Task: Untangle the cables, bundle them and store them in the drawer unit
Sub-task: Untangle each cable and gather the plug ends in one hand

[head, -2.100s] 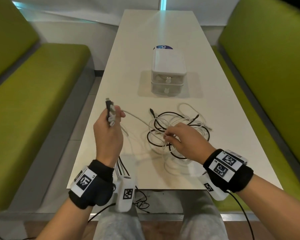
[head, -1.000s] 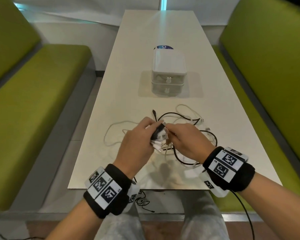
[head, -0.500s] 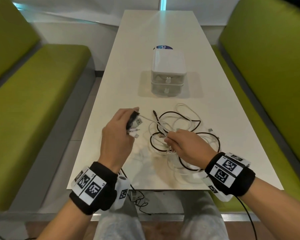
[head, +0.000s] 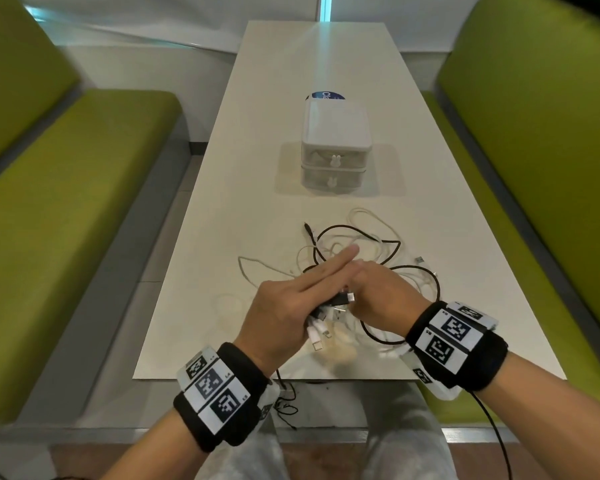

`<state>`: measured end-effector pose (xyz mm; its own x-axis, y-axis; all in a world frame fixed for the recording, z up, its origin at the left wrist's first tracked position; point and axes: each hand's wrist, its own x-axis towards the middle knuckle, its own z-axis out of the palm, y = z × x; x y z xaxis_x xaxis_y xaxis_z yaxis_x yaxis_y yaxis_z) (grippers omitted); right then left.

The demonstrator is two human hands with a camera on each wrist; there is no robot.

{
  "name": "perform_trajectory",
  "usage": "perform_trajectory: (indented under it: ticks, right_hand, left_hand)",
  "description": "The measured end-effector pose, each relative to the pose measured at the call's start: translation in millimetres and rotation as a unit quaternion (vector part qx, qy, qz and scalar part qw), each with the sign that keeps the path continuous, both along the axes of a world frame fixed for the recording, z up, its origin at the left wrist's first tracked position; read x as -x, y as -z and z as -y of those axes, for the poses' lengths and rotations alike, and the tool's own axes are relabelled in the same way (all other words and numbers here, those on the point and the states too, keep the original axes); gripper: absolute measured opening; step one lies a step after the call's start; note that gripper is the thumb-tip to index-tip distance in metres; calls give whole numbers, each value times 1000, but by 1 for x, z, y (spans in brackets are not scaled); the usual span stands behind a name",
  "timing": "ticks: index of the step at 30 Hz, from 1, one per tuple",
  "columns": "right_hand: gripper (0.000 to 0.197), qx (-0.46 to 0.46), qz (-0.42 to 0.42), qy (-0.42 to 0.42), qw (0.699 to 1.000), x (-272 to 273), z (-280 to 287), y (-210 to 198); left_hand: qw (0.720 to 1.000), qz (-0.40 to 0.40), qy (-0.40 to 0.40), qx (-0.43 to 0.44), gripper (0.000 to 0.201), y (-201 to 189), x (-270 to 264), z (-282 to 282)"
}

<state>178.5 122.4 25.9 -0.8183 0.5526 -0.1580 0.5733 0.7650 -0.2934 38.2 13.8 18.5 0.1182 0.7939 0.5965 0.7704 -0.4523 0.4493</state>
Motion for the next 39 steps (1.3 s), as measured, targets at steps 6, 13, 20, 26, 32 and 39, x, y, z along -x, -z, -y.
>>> perform_trajectory:
  ticks: [6, 13, 20, 26, 32, 39]
  right_hand:
    - [29, -34, -58, -42, 997, -5, -2, 15]
    - [30, -1, -118, -14, 993, -11, -4, 10]
    - [32, 39, -143, 17, 989, -15, -11, 14]
    - [44, 48, -201, -8, 978, -16, -9, 13]
    - [32, 44, -318, -22, 947, -8, -1, 1]
    - [15, 273, -209, -32, 938, -4, 17, -15]
  left_hand:
    - [967, -70, -157, 191, 58, 8, 14, -9]
    - [962, -63, -155, 214, 19, 8, 24, -8]
    - [969, 22, -204, 139, 26, -9, 41, 2]
    - [964, 53, -223, 133, 31, -9, 48, 6]
    - [964, 95, -230, 90, 53, -2, 49, 4]
    - [970, 171, -130, 113, 49, -7, 48, 7]
